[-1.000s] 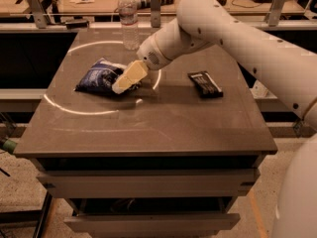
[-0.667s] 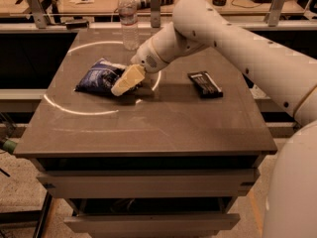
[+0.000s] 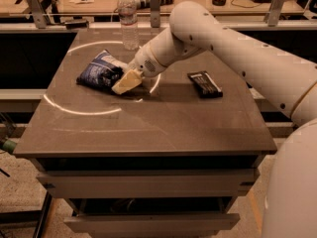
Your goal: Move blue chip bag near water bottle
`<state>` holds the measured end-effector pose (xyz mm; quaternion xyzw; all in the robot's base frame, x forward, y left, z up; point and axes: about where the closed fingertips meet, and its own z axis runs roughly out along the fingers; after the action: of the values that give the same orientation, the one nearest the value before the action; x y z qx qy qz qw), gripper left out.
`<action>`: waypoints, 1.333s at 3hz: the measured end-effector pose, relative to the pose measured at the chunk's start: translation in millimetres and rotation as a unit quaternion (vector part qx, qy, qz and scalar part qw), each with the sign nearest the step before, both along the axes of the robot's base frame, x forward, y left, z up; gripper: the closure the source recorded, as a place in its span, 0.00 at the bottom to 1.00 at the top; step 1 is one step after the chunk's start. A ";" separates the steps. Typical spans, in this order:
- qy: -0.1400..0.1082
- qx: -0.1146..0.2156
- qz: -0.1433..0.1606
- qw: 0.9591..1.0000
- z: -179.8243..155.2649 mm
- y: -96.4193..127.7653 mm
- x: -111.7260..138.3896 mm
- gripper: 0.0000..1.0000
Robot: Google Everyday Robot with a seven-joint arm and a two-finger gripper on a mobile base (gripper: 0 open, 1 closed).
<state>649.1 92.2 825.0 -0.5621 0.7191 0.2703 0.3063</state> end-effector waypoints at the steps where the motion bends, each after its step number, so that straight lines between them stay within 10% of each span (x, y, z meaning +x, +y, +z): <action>1: -0.029 -0.033 -0.061 0.997 6.2 -32.2 -3.0 0.87; 2: -0.092 -0.081 -0.155 0.980 26.0 -71.9 -6.3 1.00; 4: -0.221 -0.122 -0.259 0.932 66.0 -120.1 -12.0 1.00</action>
Offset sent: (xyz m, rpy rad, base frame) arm -0.0104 -0.1422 0.0468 -0.2389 -0.3125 -0.7611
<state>637.1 -27.8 891.0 -0.4350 0.7813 -0.0395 0.4457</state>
